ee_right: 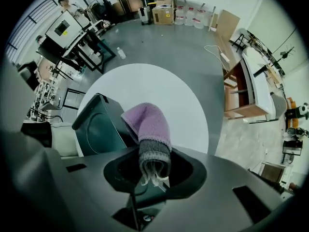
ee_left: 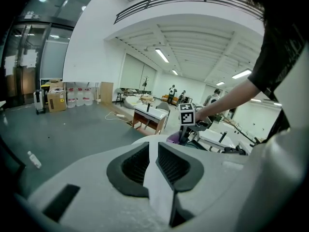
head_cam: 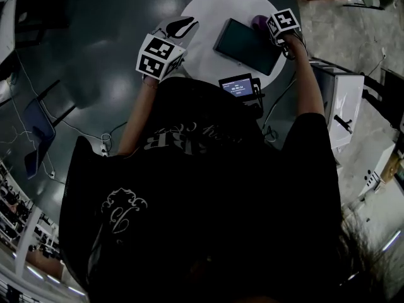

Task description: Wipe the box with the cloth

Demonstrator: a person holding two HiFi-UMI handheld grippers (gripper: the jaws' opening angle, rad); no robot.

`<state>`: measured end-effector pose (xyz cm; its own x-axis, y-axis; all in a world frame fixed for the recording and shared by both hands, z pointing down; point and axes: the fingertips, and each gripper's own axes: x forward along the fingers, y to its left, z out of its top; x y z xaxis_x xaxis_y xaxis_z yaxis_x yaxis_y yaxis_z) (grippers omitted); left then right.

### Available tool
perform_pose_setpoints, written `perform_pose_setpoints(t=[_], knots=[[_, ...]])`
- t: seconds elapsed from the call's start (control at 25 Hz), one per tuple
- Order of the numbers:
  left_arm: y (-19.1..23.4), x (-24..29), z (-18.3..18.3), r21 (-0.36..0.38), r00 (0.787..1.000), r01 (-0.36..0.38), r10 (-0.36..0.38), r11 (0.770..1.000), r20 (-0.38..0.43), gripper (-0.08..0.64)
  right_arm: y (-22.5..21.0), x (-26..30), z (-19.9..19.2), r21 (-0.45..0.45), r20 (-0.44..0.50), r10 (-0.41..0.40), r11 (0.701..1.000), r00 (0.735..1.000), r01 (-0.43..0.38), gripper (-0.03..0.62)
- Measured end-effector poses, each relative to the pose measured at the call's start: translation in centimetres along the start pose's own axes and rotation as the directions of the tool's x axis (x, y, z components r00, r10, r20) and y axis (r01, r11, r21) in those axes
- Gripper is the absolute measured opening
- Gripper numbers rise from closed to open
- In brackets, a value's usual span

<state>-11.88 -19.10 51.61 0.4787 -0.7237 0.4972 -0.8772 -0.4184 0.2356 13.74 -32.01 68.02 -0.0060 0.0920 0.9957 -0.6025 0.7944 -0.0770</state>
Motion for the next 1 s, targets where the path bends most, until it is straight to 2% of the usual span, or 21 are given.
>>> perform_pose_setpoints(t=[0.2,0.48,1.0], knots=[[0.3,-0.9,-0.2,-0.019,0.999,-0.025,0.025,1.0,0.021,0.052,3.1,0.1,2.7,-0.098,0.0,0.017,0.995,1.0,-0.017,0.101],[-0.1,-2.9,-0.5,-0.053,0.996,-0.065,0.068,0.996,0.051,0.052,6.3,-1.1,5.5,-0.23,-0.008,0.015,0.973,1.0,-0.016,0.101],[1.0,-6.5,-0.8,-0.112,0.981,-0.164,0.174,0.98,0.09,0.052,9.1,-3.1,9.3,-0.362,-0.006,-0.005,0.932,1.0,0.002,0.101]])
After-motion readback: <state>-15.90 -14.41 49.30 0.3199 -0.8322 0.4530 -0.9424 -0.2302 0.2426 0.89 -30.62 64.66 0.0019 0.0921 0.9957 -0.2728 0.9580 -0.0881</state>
